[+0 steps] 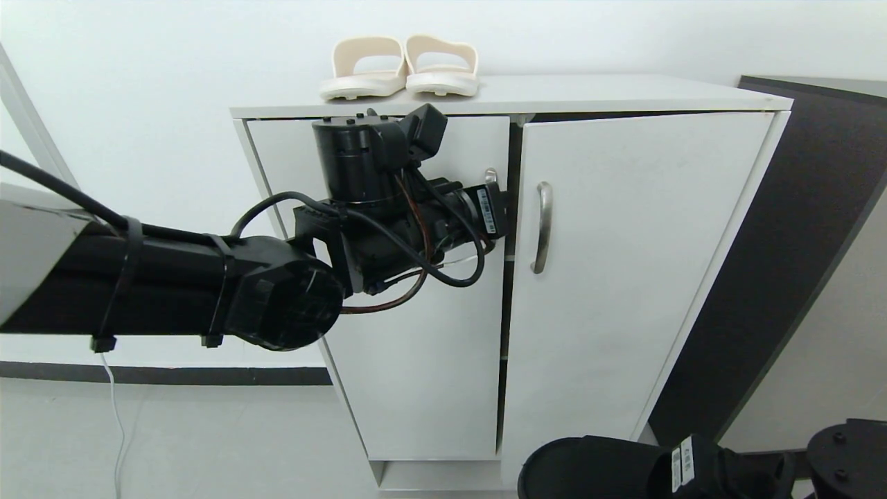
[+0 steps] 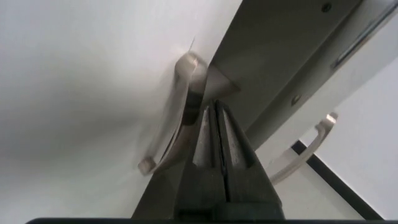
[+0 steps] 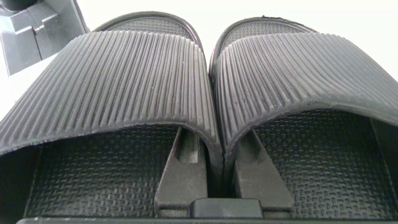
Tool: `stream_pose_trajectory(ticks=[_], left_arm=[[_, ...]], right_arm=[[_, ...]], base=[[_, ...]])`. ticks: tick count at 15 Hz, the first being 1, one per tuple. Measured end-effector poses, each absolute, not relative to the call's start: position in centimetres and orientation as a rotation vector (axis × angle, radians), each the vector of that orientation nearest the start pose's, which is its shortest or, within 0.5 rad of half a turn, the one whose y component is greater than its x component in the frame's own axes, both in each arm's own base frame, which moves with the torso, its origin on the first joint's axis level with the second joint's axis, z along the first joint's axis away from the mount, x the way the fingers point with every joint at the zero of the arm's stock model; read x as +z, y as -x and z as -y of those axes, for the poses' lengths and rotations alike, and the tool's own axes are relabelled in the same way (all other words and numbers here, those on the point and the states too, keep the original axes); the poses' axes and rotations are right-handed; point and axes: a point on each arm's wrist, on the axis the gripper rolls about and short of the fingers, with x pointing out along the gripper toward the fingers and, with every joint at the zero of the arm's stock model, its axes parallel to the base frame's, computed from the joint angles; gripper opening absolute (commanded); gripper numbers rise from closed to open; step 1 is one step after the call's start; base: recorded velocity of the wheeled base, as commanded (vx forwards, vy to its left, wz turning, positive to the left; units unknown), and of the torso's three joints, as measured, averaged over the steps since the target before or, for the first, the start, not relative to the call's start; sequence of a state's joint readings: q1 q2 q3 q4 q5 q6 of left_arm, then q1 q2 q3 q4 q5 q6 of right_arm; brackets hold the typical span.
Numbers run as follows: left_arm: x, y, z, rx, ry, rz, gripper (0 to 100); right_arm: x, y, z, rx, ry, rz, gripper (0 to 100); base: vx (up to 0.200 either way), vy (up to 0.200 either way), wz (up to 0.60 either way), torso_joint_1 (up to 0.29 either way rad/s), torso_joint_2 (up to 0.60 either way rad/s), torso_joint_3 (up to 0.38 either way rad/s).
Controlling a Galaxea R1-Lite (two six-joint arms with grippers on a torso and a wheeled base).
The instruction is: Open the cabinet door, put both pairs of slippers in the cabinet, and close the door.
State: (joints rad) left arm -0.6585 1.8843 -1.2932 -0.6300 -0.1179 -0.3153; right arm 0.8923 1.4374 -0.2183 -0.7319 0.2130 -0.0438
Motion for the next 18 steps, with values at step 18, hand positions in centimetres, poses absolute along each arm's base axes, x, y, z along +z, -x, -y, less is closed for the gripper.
stream_pose_trajectory(ticks=[18], left_arm=[[25.1,-24.7,28.9,-0.991,0.335,-0.051,0]], right_arm=[[9.7,-8.5,-14.7,1.213,0.267,-0.520,0]], base=[[-0.111,0.000,0.00,0.001,0.00,0.001]])
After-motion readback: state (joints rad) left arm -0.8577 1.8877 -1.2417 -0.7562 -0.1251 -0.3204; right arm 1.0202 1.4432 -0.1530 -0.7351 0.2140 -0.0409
